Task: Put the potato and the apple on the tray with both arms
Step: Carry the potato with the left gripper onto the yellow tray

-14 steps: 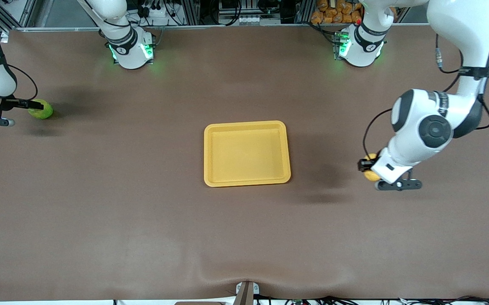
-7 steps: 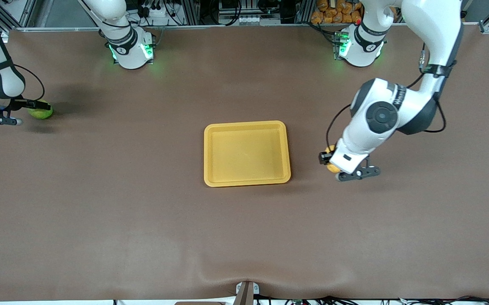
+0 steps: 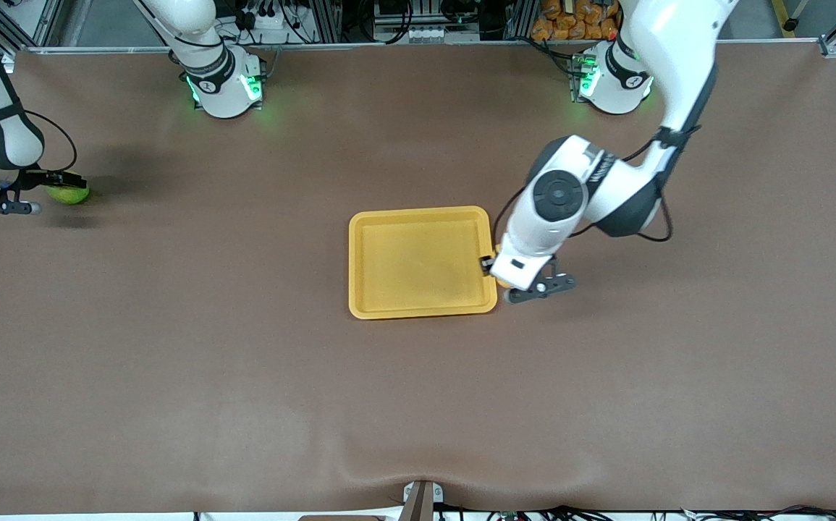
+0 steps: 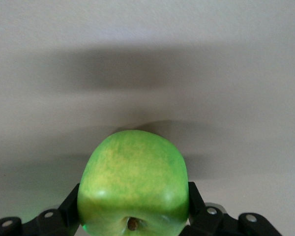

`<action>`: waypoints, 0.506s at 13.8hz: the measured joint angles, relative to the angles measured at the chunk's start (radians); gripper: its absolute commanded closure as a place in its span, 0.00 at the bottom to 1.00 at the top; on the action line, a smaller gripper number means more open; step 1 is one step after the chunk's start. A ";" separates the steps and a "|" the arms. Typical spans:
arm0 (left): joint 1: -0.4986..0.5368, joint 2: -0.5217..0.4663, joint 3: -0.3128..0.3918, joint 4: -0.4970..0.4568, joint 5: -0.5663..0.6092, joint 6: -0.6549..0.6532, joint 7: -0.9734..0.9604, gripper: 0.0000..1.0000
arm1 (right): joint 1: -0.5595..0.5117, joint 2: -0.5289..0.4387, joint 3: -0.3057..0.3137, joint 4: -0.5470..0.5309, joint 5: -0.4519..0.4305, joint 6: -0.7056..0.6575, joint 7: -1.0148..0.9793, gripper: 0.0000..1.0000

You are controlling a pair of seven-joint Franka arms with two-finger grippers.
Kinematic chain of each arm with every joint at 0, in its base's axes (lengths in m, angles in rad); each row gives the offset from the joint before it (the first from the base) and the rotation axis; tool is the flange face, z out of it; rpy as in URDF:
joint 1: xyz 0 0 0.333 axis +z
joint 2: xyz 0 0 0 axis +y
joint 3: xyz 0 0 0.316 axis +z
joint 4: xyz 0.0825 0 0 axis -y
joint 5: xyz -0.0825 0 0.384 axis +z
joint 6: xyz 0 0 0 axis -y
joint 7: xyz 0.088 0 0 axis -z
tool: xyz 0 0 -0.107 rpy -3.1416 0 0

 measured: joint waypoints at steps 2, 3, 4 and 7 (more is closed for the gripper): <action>-0.073 0.065 0.005 0.055 0.035 0.000 -0.088 1.00 | 0.017 -0.001 0.013 0.023 0.000 -0.061 -0.004 1.00; -0.106 0.095 0.006 0.077 0.065 0.000 -0.135 1.00 | 0.036 -0.003 0.018 0.053 0.001 -0.114 -0.004 1.00; -0.135 0.125 0.007 0.091 0.097 0.000 -0.180 1.00 | 0.062 -0.004 0.021 0.092 0.003 -0.167 -0.004 1.00; -0.182 0.191 0.008 0.101 0.184 0.000 -0.274 0.98 | 0.154 -0.011 0.026 0.201 0.033 -0.287 -0.003 1.00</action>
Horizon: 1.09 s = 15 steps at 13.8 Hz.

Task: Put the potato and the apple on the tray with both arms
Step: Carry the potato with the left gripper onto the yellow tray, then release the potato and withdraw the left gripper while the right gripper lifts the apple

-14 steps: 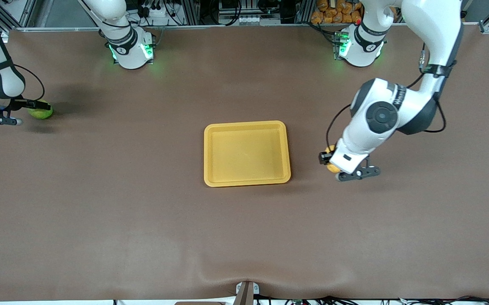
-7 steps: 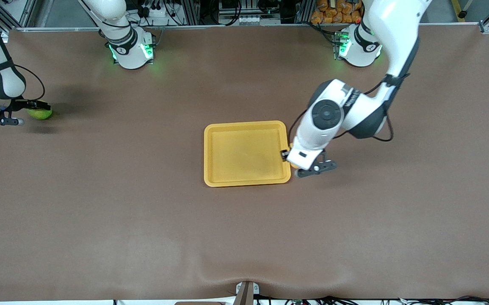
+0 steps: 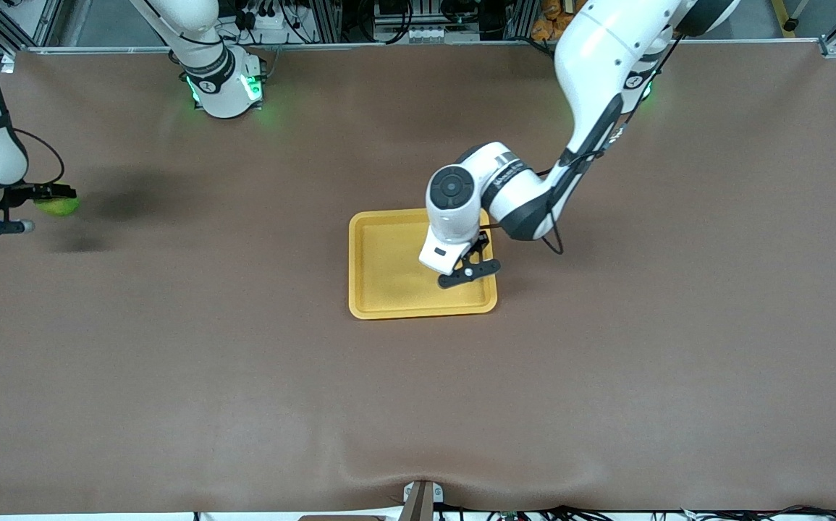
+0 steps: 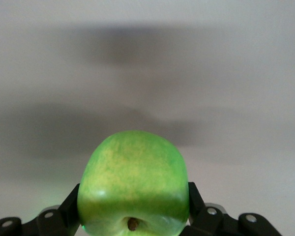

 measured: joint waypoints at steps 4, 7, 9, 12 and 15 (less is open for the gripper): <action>0.003 0.018 0.009 0.008 0.010 -0.008 -0.005 0.98 | 0.076 -0.004 0.002 0.071 0.040 -0.062 0.000 1.00; 0.003 0.021 0.010 0.008 0.025 -0.070 -0.002 0.98 | 0.102 -0.004 0.002 0.077 0.069 -0.063 0.000 1.00; 0.001 0.022 0.010 0.008 0.049 -0.113 0.001 0.95 | 0.127 -0.004 0.002 0.087 0.079 -0.068 0.000 1.00; -0.006 0.025 0.010 0.008 0.056 -0.120 0.002 0.03 | 0.174 -0.004 0.002 0.126 0.109 -0.111 0.001 1.00; -0.011 0.033 0.010 0.008 0.070 -0.122 0.004 0.00 | 0.217 -0.004 0.002 0.154 0.128 -0.123 0.018 1.00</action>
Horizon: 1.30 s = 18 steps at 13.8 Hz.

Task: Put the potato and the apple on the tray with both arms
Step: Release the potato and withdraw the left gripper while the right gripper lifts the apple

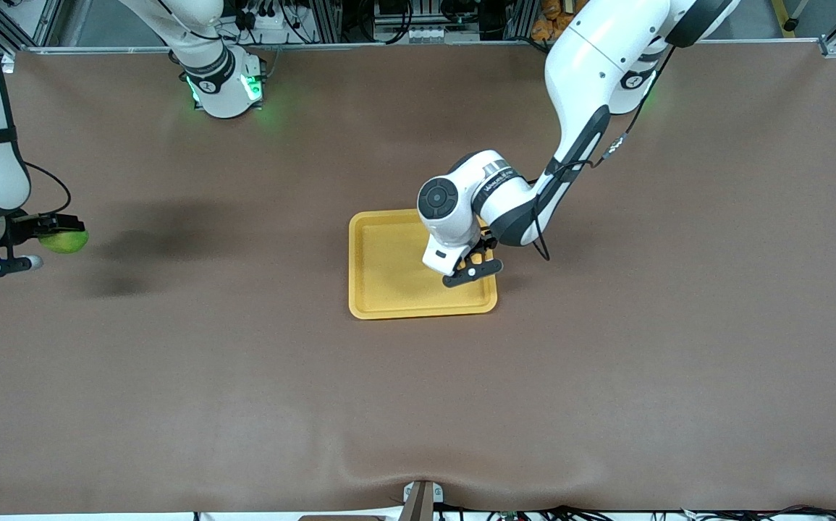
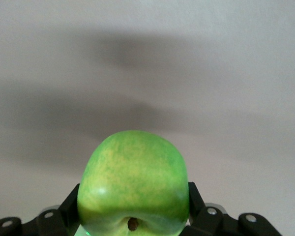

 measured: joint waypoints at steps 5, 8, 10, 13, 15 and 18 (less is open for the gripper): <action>-0.005 0.007 0.000 0.012 0.025 -0.001 0.000 0.00 | 0.097 0.000 0.001 0.008 0.041 -0.001 0.122 1.00; 0.001 -0.022 0.002 0.062 0.026 -0.043 0.000 0.00 | 0.172 0.000 0.001 0.029 0.073 -0.001 0.219 1.00; 0.020 -0.062 0.005 0.099 0.026 -0.065 0.000 0.00 | 0.222 0.000 0.001 0.040 0.104 -0.002 0.284 1.00; 0.109 -0.130 0.008 0.150 0.028 -0.074 0.002 0.00 | 0.292 0.000 0.002 0.052 0.142 -0.002 0.390 1.00; 0.186 -0.166 0.010 0.157 0.030 -0.080 0.008 0.00 | 0.342 0.000 0.002 0.063 0.161 -0.002 0.470 1.00; 0.297 -0.203 0.008 0.158 0.036 -0.080 0.053 0.00 | 0.422 0.001 0.003 0.087 0.200 -0.002 0.599 1.00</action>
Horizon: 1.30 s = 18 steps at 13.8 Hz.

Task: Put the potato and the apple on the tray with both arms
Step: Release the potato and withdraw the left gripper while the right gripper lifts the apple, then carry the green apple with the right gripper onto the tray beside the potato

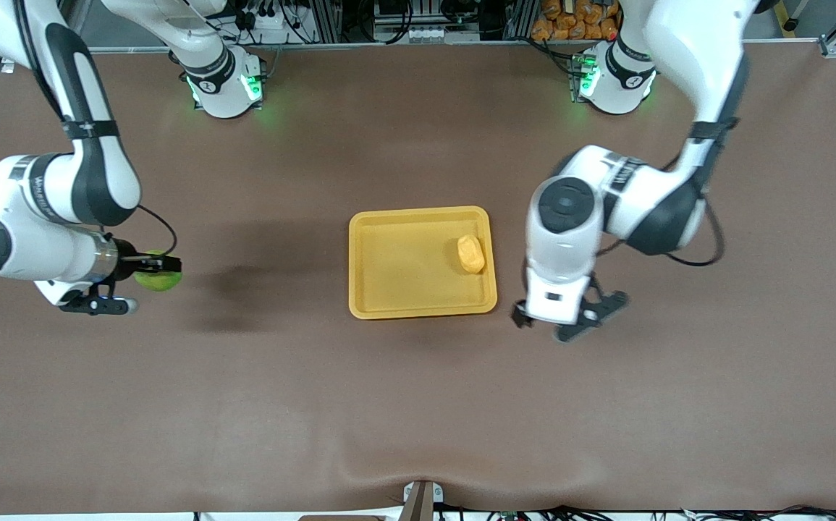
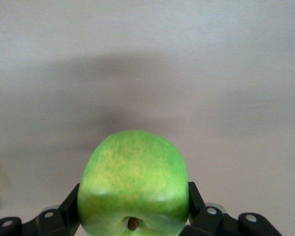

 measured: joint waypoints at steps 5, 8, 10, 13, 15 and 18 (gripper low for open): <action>0.066 -0.111 -0.007 -0.043 0.000 -0.047 0.098 0.00 | 0.125 0.027 0.001 0.042 0.048 0.000 0.232 1.00; 0.077 -0.182 -0.006 -0.132 -0.001 -0.056 0.166 0.00 | 0.188 0.055 0.000 0.063 0.124 0.000 0.331 1.00; 0.085 -0.223 -0.003 -0.186 -0.002 -0.057 0.215 0.00 | 0.230 0.079 0.000 0.092 0.148 0.002 0.406 1.00; 0.087 -0.277 0.043 -0.239 -0.036 -0.056 0.320 0.00 | 0.308 0.130 0.001 0.162 0.154 0.007 0.553 1.00; 0.088 -0.327 0.093 -0.276 -0.093 -0.056 0.432 0.00 | 0.361 0.174 0.001 0.218 0.156 0.008 0.654 1.00; 0.089 -0.399 0.175 -0.312 -0.183 -0.056 0.608 0.00 | 0.448 0.252 0.002 0.271 0.158 0.066 0.797 1.00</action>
